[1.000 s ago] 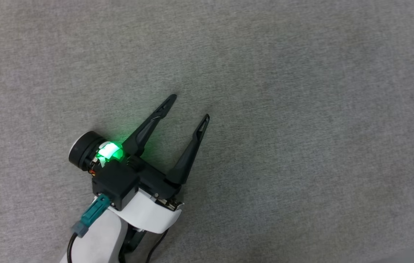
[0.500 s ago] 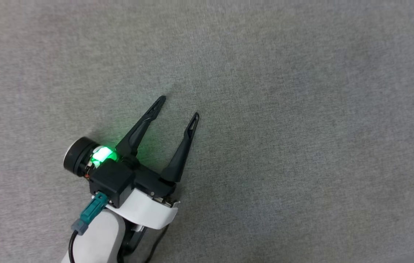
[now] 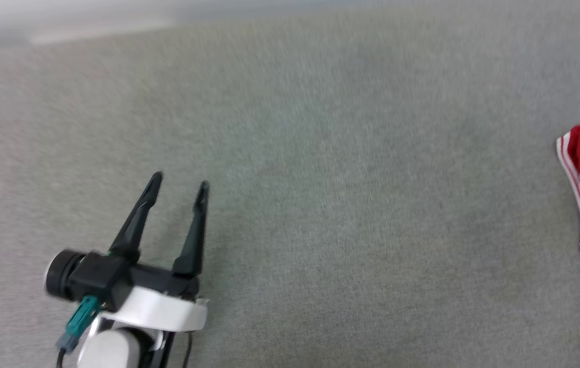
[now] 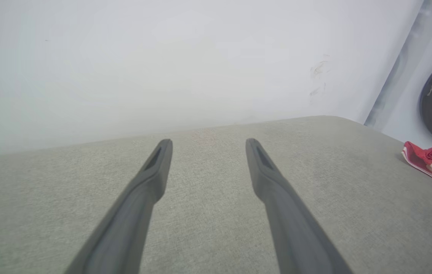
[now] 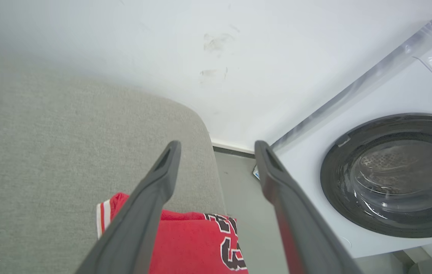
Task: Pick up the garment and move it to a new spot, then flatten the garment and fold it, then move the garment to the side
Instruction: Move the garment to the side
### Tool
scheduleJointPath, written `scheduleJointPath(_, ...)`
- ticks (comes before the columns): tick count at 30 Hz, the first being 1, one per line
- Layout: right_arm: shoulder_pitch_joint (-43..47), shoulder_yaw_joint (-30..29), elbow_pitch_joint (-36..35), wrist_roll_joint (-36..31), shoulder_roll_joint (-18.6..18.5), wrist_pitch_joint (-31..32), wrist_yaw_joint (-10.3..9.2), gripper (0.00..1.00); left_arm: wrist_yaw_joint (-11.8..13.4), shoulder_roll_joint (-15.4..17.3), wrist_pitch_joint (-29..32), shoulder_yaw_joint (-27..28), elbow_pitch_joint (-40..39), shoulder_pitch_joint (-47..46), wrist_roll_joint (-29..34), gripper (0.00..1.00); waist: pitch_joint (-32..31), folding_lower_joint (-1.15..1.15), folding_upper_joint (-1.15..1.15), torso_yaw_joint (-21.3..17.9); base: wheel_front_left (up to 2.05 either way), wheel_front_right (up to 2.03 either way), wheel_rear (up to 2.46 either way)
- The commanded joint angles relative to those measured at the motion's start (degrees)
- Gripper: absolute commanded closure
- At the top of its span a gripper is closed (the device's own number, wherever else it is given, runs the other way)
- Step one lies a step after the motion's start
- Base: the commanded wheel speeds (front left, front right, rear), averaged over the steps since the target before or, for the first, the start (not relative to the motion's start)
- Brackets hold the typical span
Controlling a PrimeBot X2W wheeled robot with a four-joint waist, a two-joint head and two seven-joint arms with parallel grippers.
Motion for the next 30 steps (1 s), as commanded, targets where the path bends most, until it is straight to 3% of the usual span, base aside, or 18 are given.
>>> scheduleJointPath(1, 2.6, -0.3, -1.8, 1.1, 2.6, -2.1, -0.06, 0.0, 0.0, -0.4, -0.1, 1.5, 0.1, 1.7, 0.7, 0.0, -6.6, 0.0, 0.0, 2.2, 0.0, 0.0, 0.0)
scheduleJointPath(8, 11.7, 0.3, -10.5, 4.7, 14.1, -9.4, -0.05, 0.0, 0.0, -1.3, -0.1, 7.2, -0.6, 6.4, 1.9, 0.0, -13.1, 0.0, 0.0, 4.4, 0.0, 0.0, 0.0)
scheduleJointPath(9, 11.7, 0.3, -10.5, 4.7, 14.1, -9.4, -0.05, 0.0, 0.0, -1.3, -0.1, 7.2, -0.6, 6.4, 1.9, 0.0, -13.1, 0.0, 0.0, 4.4, 0.0, 0.0, 0.0)
scheduleJointPath(15, 20.0, 2.8, -13.6, 7.3, 21.9, -15.0, -0.05, 0.0, -0.1, -1.9, -0.1, 8.6, -0.1, 9.2, 1.5, 0.0, -16.0, 0.0, 0.0, 5.7, 0.0, 0.0, 0.0)
scheduleJointPath(23, 26.1, 5.3, -10.1, 11.3, 24.9, -22.0, -0.05, 0.0, -0.1, -2.6, -0.1, 8.9, 3.6, 12.6, 0.2, 0.0, -18.3, 0.0, 0.0, 6.2, 0.0, 0.0, 0.0)
scheduleJointPath(30, 27.3, 6.9, -5.1, 11.1, 26.4, -25.7, -0.05, 0.0, -0.1, -3.0, -0.1, 8.2, 5.1, 13.7, -0.4, 0.0, -18.9, 0.0, 0.0, 6.5, 0.0, 0.0, 0.0)
